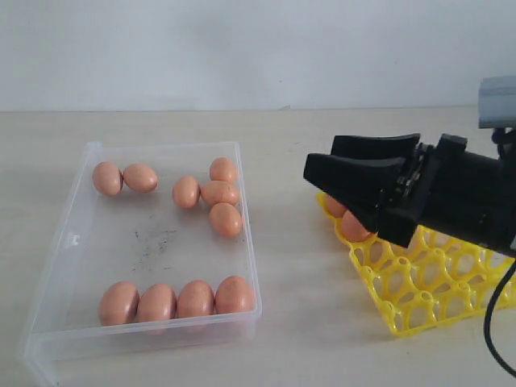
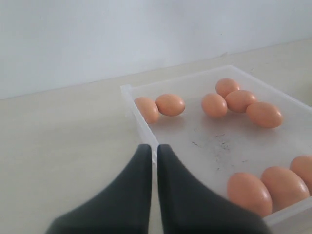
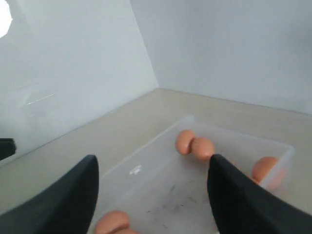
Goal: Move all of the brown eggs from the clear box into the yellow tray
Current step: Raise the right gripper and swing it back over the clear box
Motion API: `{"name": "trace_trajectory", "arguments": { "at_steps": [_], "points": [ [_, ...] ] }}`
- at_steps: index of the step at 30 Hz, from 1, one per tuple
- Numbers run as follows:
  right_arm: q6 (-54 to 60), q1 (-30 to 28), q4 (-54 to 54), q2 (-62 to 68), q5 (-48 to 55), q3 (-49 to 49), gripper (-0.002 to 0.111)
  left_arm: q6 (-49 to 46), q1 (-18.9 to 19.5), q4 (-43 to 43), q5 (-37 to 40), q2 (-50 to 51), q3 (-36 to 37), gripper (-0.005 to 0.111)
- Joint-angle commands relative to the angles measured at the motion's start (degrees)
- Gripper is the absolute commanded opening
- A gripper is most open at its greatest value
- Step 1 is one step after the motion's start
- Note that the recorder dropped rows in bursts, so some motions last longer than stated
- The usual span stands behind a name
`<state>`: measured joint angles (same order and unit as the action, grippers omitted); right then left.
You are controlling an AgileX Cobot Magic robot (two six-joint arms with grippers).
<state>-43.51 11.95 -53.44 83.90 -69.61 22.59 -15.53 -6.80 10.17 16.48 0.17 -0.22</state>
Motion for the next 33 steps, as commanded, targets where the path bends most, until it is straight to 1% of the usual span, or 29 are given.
{"name": "trace_trajectory", "arguments": {
  "at_steps": [1,5,7,8,10,12,14,15,18,20,23,24,25,26,27,29,31,33],
  "points": [
    [-1.0,5.6,2.2,-0.6,-0.4,0.1,0.059,0.0,-0.3,-0.1,-0.1,-0.2,0.2,0.004],
    [-0.7,9.2,3.8,-0.6,-0.4,0.2,0.059,0.0,-0.3,-0.1,-0.1,-0.2,0.2,0.004],
    [-0.1,11.0,2.3,-0.6,1.4,1.0,0.056,0.0,-0.3,-0.1,-0.1,-0.2,0.2,0.004],
    [0.4,12.4,0.6,-0.6,6.7,2.0,0.052,0.0,-0.3,-0.1,-0.1,-0.2,0.2,0.004],
    [0.7,16.4,-3.5,-0.6,20.4,4.5,0.039,0.0,-0.3,-0.1,-0.1,-0.2,0.2,0.004],
    [0.6,21.6,-8.4,-0.6,34.2,7.6,0.021,0.0,-0.3,-0.1,-0.1,-0.2,0.2,0.004],
    [0.6,26.5,-11.8,-0.6,44.0,10.5,0.003,0.0,-0.3,-0.1,-0.1,-0.2,0.2,0.004],
    [0.7,29.1,-13.3,-0.4,48.3,11.9,0.0,0.0,-0.3,-0.1,-0.1,-0.2,0.2,0.004],
    [1.7,35.0,-15.9,0.5,56.3,15.9,0.0,0.0,-0.3,-0.1,-0.1,-0.2,0.2,0.004],
    [0.4,37.6,-15.9,2.0,62.0,18.9,0.0,0.0,-0.3,-0.1,-0.1,-0.2,0.2,0.004],
    [-9.6,38.5,-13.3,5.9,74.2,25.6,0.0,0.0,-0.3,-0.1,-0.1,-0.2,0.2,0.004],
    [-12.4,38.5,-10.3,7.4,79.1,28.1,0.0,0.0,-0.3,-0.1,-0.1,-0.2,0.2,0.004],
    [-12.8,38.5,-6.6,8.7,83.4,30.6,0.0,0.0,-0.3,-0.1,-0.1,-0.2,0.2,0.004],
    [-10.3,38.5,-3.6,9.6,86.0,32.5,0.0,0.0,-0.3,-0.1,-0.1,-0.2,0.2,0.004],
    [-4.5,38.5,1.4,10.8,88.5,34.9,0.0,0.0,-0.3,-0.1,-0.1,-0.2,0.2,0.004],
    [12.3,38.5,17.6,13.1,93.3,39.7,0.0,0.0,-0.3,-0.1,-0.1,-0.2,0.2,0.004],
    [33.1,38.5,34.8,16.1,100.8,45.5,0.0,0.0,-0.3,-0.1,-0.1,-0.2,0.2,0.004],
    [46.9,38.5,45.4,19.3,108.9,50.3,0.0,0.0,-0.3,-0.1,-0.1,-0.2,0.2,0.004]
  ]
}}
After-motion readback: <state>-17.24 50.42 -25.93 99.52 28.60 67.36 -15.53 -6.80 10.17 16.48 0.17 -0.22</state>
